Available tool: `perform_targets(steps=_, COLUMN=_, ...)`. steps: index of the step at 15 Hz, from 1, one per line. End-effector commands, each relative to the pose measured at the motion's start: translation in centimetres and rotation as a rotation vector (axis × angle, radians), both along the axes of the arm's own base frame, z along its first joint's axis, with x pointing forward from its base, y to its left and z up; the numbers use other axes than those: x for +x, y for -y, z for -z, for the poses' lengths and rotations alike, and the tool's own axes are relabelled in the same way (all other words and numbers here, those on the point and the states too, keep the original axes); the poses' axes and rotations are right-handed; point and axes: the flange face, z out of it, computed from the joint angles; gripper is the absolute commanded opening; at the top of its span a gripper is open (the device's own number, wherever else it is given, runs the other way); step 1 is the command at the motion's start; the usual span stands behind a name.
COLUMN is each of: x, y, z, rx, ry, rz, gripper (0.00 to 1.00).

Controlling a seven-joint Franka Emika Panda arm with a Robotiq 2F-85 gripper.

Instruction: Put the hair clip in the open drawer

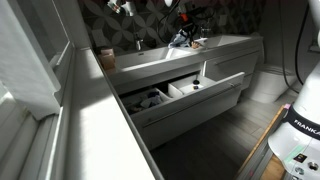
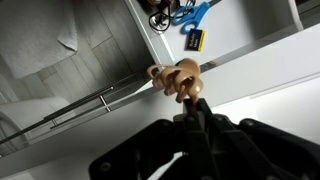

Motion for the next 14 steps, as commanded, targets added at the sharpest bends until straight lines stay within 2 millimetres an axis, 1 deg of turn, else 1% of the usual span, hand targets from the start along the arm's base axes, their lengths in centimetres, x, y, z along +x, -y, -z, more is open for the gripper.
perform_targets(steps=1, x=-3.0, y=-3.8, z=-1.2, rx=0.131, ry=0.020, rz=-0.140, gripper=0.02)
perform_targets(steps=3, x=-4.8, y=-4.9, z=-1.6, rx=0.188, ry=0.007, rz=-0.225, gripper=0.02)
perform_targets(steps=4, x=-1.9, y=-3.9, z=-0.9, rx=0.122, ry=-0.009, rz=-0.155, gripper=0.06)
perform_targets(steps=6, x=-3.3, y=-4.6, z=-1.4, rx=0.155, ry=-0.015, rz=-0.197, gripper=0.06)
perform_targets(steps=9, x=-4.1, y=-4.7, z=-1.6, rx=0.165, ry=-0.015, rz=-0.210, gripper=0.06)
perform_targets(steps=10, x=-4.2, y=-4.7, z=-1.5, rx=0.165, ry=-0.016, rz=-0.211, gripper=0.02)
perform_targets(steps=11, x=-4.1, y=-5.0, z=-1.0, rx=0.158, ry=-0.025, rz=-0.214, gripper=0.02)
perform_targets(steps=12, x=-4.1, y=-5.7, z=-0.4, rx=0.146, ry=-0.027, rz=-0.235, gripper=0.02)
perform_targets(steps=14, x=-4.5, y=-7.4, z=1.5, rx=0.136, ry=-0.057, rz=-0.297, gripper=0.02)
